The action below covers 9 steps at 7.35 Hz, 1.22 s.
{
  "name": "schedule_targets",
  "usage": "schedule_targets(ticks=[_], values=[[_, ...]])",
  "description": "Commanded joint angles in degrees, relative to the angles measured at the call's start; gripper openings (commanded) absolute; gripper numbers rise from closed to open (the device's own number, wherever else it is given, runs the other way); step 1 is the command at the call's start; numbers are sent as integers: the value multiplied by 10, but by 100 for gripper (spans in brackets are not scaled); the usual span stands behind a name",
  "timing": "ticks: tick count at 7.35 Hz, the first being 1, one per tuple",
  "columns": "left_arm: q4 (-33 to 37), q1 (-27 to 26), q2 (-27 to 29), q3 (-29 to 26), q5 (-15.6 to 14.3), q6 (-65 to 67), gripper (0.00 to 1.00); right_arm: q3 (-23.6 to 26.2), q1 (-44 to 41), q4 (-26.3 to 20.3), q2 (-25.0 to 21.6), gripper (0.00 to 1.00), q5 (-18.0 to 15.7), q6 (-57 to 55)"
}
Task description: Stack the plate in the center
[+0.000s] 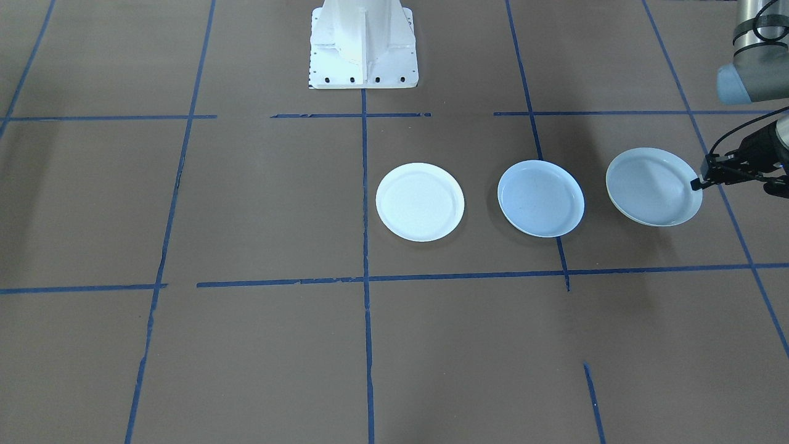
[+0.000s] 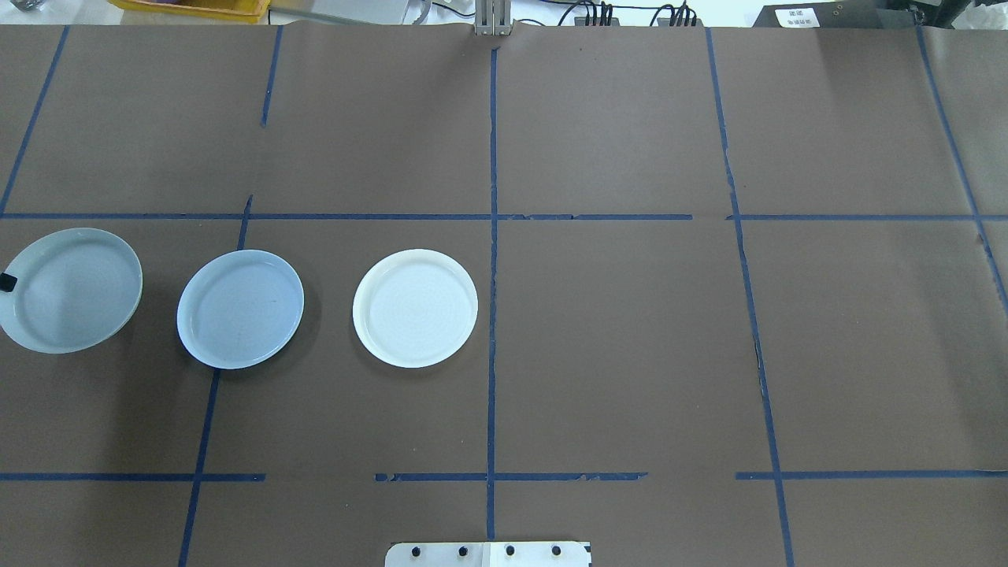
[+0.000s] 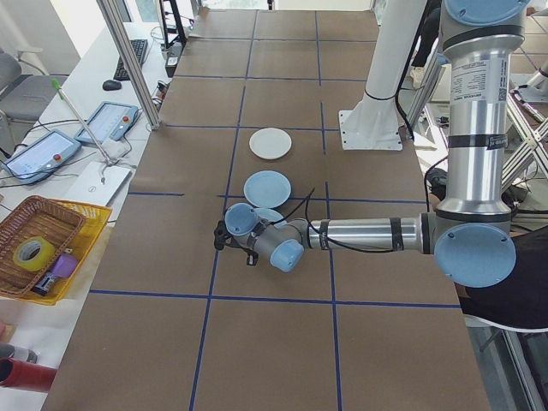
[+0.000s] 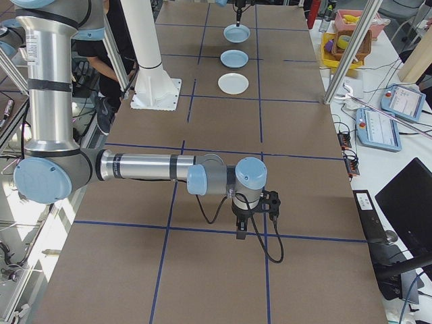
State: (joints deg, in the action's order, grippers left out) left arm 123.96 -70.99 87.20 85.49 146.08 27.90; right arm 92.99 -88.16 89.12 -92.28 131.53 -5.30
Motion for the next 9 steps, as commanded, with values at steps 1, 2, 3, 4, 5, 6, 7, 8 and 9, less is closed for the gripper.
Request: schedule_targets(ticks=[1,2,3,4,5,6,7,8,9], values=[[-35,-30,4,17,24,-1,0,0,0,0,0,100,0,0],[-50,-28,14,32,20,29,0,0,0,0,0,100,0,-1],[-45,-17,32,47,19,110,0,0,0,0,0,100,0,0],[-29,22,34,62,16,159,0,0,0,0,0,100,0,-1],[5,57,40,64,4,220,0,0,0,0,0,100,0,-1],[68,100,41,63,-21,301,0,0,0,0,0,100,0,-1],[122,135,42,58,-37,373,0,0,0,0,0,100,0,-1],[141,158,44,55,-44,398,0,0,0,0,0,100,0,-1],[142,170,50,53,-60,402,0,0,0,0,0,100,0,-1]])
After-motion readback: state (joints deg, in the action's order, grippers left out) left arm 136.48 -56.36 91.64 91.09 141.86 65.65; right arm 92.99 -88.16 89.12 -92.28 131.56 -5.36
